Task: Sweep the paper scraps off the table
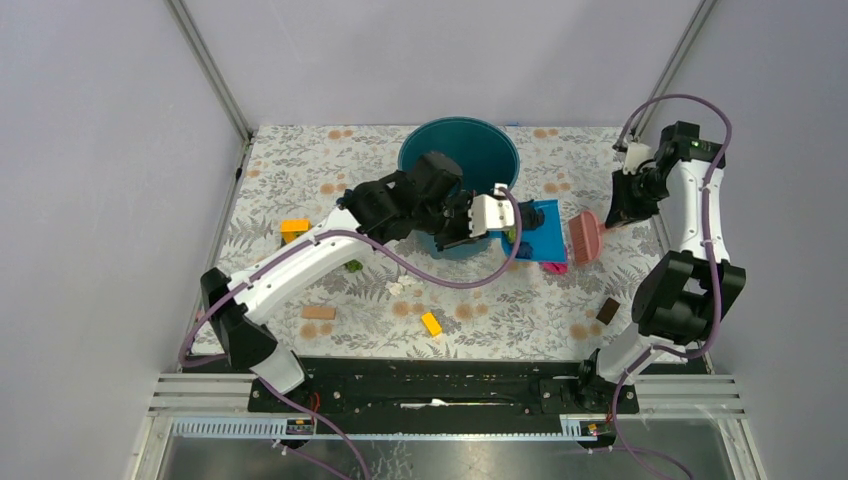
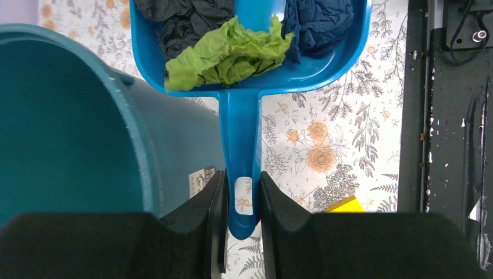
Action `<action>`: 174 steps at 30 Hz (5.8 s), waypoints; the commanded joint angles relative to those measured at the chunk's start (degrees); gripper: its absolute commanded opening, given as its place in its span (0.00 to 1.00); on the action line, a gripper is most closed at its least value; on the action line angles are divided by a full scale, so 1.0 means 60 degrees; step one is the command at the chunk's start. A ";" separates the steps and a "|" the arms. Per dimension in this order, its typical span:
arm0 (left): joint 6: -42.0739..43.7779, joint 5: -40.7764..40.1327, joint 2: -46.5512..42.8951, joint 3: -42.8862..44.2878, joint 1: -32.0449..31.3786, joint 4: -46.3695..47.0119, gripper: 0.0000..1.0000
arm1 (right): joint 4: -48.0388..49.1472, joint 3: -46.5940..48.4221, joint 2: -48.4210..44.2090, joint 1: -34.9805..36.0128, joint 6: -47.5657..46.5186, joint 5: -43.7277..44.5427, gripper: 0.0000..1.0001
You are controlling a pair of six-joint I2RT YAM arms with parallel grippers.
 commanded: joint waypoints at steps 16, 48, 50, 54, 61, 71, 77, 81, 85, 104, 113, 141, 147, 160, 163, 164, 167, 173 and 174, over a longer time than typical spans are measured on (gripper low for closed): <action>-0.0965 -0.2692 0.0051 0.3685 0.1497 -0.1733 0.00 | 0.0258 -0.0643 -0.0979 0.0005 0.0679 -0.0858 0.00; 0.9448 -0.6048 -0.1535 0.0091 0.2364 0.2452 0.00 | 0.0249 -0.1099 -0.1110 0.0008 0.0648 -0.1483 0.00; 0.9288 -0.6190 -0.1417 0.0264 0.2354 0.2284 0.00 | 0.0249 -0.1135 -0.1119 0.0009 0.0638 -0.1491 0.00; 0.8996 -0.6222 -0.1290 0.0522 0.2357 0.2193 0.00 | 0.0250 -0.1072 -0.1074 0.0008 0.0646 -0.1519 0.00; 0.8794 -0.6403 -0.1288 0.0596 0.2361 0.2200 0.00 | 0.0235 -0.0967 -0.0986 0.0007 0.0646 -0.1557 0.00; 0.6904 -0.6649 -0.0773 0.1976 0.2378 0.2892 0.00 | 0.0186 -0.0917 -0.1009 0.0008 0.0635 -0.1540 0.00; 0.4599 -0.4887 -0.0816 0.3598 0.2118 0.1261 0.00 | 0.0036 -0.0669 -0.1056 0.0001 0.0588 -0.1530 0.00; 0.4380 -0.3837 -0.1432 0.2734 0.1279 0.0251 0.00 | -0.0054 -0.0394 -0.1061 0.0001 0.0506 -0.1507 0.00; 0.4498 -0.3271 -0.1858 0.1691 -0.0029 -0.0706 0.00 | -0.0099 -0.0253 -0.1002 0.0008 0.0442 -0.1441 0.00; 0.2097 -0.0587 0.0534 0.0596 -0.1016 -0.3187 0.00 | 0.0430 0.0524 -0.0989 0.0007 -0.0491 0.0297 0.00; -0.0458 -0.2086 0.1935 -0.0362 -0.1184 -0.2363 0.00 | 0.1154 0.0361 -0.0708 0.0081 -0.0669 0.1137 0.00; -0.2506 -0.3570 0.4692 0.0209 -0.1396 -0.0801 0.00 | -0.0775 -0.1169 -0.1194 0.2352 0.0143 -0.2352 0.00; -0.2427 -0.3507 0.4266 -0.0413 -0.1396 -0.0052 0.00 | -0.0978 -0.1139 -0.1270 0.2352 0.0159 -0.2268 0.00; -0.2128 -0.3206 0.2070 -0.2258 -0.1120 0.1609 0.00 | -0.2885 0.1880 -0.1322 0.1711 -0.0502 -0.1401 0.00; -0.1844 -0.2774 0.1541 -0.1985 -0.1104 0.1267 0.00 | -0.2870 0.2021 -0.1300 0.1512 -0.0584 -0.1226 0.00; -0.1749 -0.2639 0.1385 -0.1801 -0.1103 0.1112 0.00 | -0.2850 0.2030 -0.1217 0.1398 -0.0577 -0.1228 0.00; -0.1479 -0.2457 0.1038 -0.1179 -0.1104 0.0347 0.00 | -0.2753 0.2139 -0.0912 0.0933 -0.0408 -0.1352 0.00; -0.0986 -0.2683 0.0485 0.0161 -0.0875 -0.1200 0.00 | -0.2709 0.2967 -0.0210 0.0569 -0.0495 -0.1324 0.00; -0.0957 -0.2705 0.0370 0.0370 -0.0795 -0.1384 0.00 | -0.2709 0.3011 -0.0186 0.0578 -0.0533 -0.1380 0.00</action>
